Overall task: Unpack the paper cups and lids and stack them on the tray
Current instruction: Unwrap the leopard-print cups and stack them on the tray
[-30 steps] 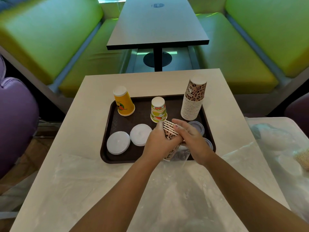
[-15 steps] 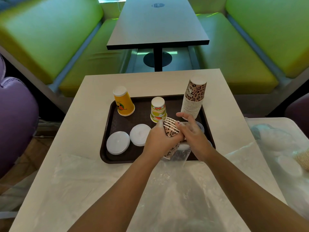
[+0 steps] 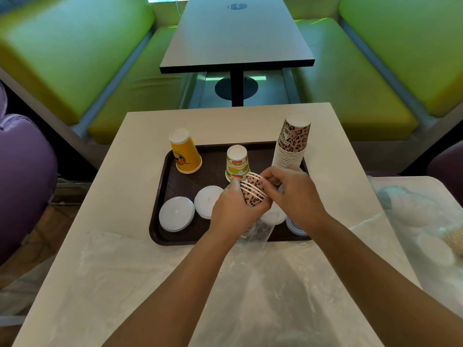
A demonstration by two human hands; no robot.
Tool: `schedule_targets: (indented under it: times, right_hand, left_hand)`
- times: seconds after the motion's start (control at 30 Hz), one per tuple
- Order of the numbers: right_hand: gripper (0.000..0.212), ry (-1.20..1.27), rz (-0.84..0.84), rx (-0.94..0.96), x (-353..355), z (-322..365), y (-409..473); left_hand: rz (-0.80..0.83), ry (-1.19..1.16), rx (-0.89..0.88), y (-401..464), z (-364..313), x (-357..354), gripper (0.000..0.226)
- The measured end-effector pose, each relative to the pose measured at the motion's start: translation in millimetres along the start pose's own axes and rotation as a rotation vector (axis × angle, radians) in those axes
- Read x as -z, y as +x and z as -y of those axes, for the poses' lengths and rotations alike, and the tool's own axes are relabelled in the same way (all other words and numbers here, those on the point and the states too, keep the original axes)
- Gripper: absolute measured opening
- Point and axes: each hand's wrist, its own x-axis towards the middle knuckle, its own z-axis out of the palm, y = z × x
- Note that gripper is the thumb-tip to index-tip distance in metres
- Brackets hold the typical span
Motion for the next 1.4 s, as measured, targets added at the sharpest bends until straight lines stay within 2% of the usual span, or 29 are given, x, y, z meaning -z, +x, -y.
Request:
schedule_targets:
  times: [0.1,0.17,0.27,0.37,0.4,0.5,0.6,0.73,0.8,1.0,1.1,1.17,1.27,1.33,1.4]
  right_hand:
    - [0.012,-0.011,-0.093,0.035,6.3,-2.4,4.2]
    - [0.022,-0.03,-0.048,0.117,10.6,-6.5,7.2]
    - [0.055,-0.077,0.168,0.221,15.5,-14.2,8.3]
    - [0.087,-0.34,0.236,0.409,15.2,-26.5,9.9]
    - [0.089,-0.381,0.231,0.423,13.2,-29.4,10.8]
    - [0.077,-0.374,0.133,0.416,8.4,-35.7,16.8]
    - [0.08,-0.271,0.0,0.314,12.9,-42.2,33.6]
    - [0.075,0.012,-0.253,0.071,28.3,-47.1,68.3]
    - [0.077,0.148,-0.296,-0.061,32.3,-50.4,81.5]
    - [0.067,0.181,-0.21,-0.287,30.6,-69.7,99.4]
    - [0.064,0.151,-0.093,-0.356,25.6,-77.0,99.6]
    - [0.063,0.126,-0.049,-0.378,21.0,-80.0,98.7]
    - [0.063,0.095,-0.071,-0.365,15.4,-80.7,97.6]
    - [0.066,0.098,-0.064,-0.369,13.9,-81.1,97.0]
    - [0.081,0.116,-0.066,-0.378,14.9,-80.0,94.9]
  left_hand:
    - [0.001,-0.037,-0.041,-2.2,2.1,1.4,0.054]
    - [0.004,-0.054,-0.057,-3.0,3.2,2.9,0.051]
    - [0.005,-0.114,-0.073,-1.5,1.0,6.8,0.047]
    - [-0.001,-0.13,-0.093,1.4,-3.0,9.9,0.044]
    - [0.004,-0.134,-0.096,1.9,-4.6,9.8,0.043]
    - [0.01,-0.132,-0.108,2.7,-7.1,5.7,0.043]
    - [-0.015,-0.132,-0.103,4.1,-6.6,4.4,0.055]
    - [0.001,-0.121,-0.066,6.7,-1.1,3.1,0.076]
    - [0.013,-0.123,-0.058,8.0,0.6,1.8,0.08]
    - [0.042,-0.128,-0.005,13.8,4.1,0.3,0.084]
    - [0.054,-0.115,0.015,15.6,6.0,0.0,0.079]
    - [0.059,-0.101,0.025,16.1,7.8,-0.8,0.077]
    - [0.065,-0.083,0.046,16.9,9.3,-2.1,0.076]
    - [0.068,-0.086,0.056,17.5,9.6,-2.7,0.074]
    - [0.07,-0.085,0.062,17.6,9.8,-2.5,0.074]
